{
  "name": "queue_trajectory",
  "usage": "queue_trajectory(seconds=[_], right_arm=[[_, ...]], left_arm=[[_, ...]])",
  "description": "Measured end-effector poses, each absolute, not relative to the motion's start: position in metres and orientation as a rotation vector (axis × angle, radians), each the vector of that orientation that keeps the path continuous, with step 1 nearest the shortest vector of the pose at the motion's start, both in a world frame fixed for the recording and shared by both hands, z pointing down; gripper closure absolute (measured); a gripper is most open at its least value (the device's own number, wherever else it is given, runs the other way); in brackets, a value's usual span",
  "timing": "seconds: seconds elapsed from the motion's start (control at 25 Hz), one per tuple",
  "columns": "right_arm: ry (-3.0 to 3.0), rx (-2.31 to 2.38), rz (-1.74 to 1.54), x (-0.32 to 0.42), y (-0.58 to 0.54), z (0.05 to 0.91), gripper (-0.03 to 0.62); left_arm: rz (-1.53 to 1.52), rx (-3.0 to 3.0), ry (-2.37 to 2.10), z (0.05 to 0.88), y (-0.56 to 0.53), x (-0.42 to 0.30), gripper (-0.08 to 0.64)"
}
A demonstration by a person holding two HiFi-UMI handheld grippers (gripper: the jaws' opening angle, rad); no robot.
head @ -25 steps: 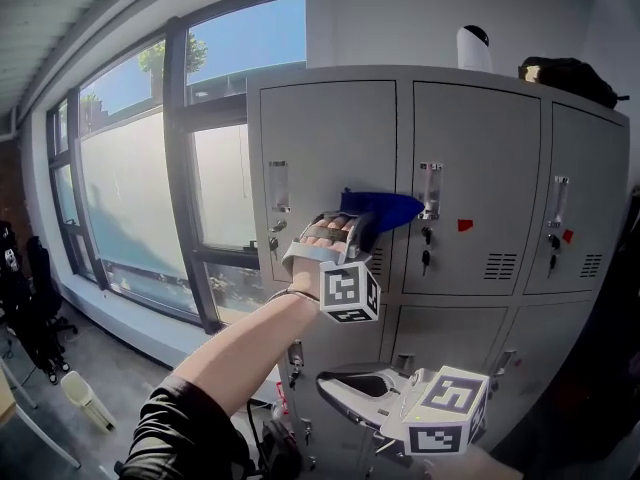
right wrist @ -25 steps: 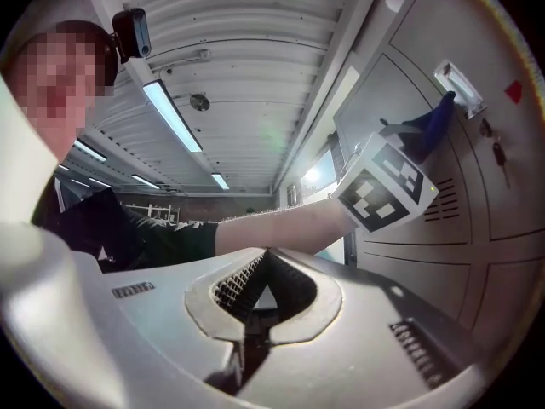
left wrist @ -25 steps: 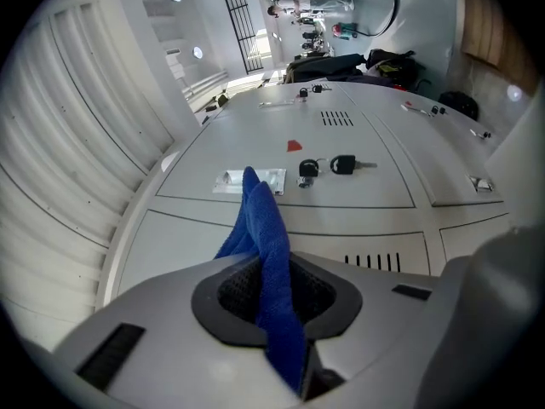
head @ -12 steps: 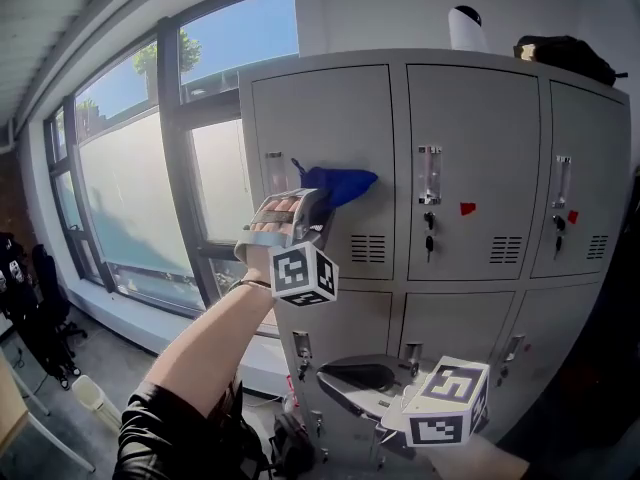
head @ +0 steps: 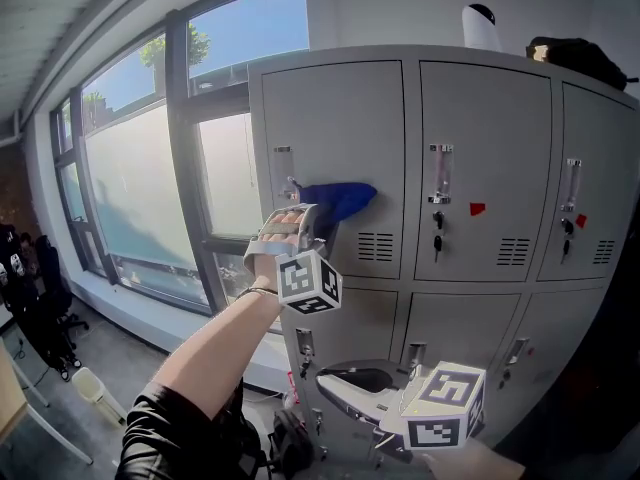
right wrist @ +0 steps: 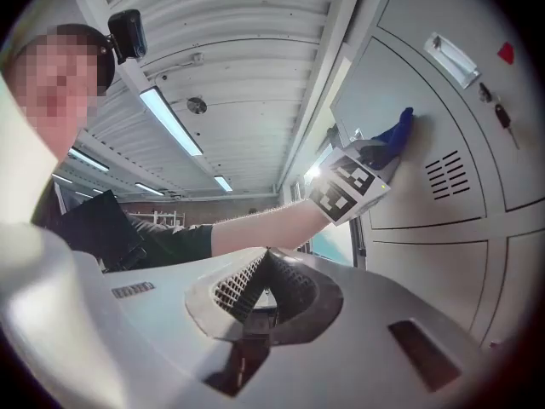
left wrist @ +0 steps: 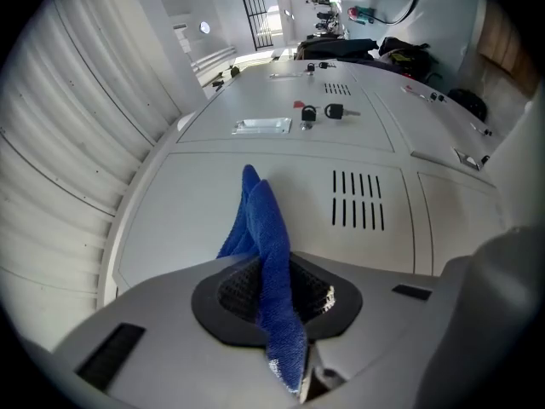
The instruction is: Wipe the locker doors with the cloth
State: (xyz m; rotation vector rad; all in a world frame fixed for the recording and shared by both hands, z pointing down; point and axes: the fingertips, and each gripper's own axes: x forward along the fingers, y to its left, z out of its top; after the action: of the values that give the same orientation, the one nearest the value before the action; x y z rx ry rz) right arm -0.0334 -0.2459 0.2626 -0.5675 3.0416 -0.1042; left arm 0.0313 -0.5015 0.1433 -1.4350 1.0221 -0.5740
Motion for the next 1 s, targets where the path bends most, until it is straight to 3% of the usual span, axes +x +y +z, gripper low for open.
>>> queue_trajectory(seconds=[0.56, 1.0], right_arm=[[3.013, -0.661, -0.158, -0.005, -0.251, 0.271, 0.586], [3.052, -0.612, -0.138, -0.029, -0.248, 0.271, 0.586]], left_arm=[[-0.561, -1.398, 0.777, 0.197, -0.469, 0.121, 0.500], [-0.699, -1.205, 0.890, 0.199, -0.489, 0.019, 0.500]])
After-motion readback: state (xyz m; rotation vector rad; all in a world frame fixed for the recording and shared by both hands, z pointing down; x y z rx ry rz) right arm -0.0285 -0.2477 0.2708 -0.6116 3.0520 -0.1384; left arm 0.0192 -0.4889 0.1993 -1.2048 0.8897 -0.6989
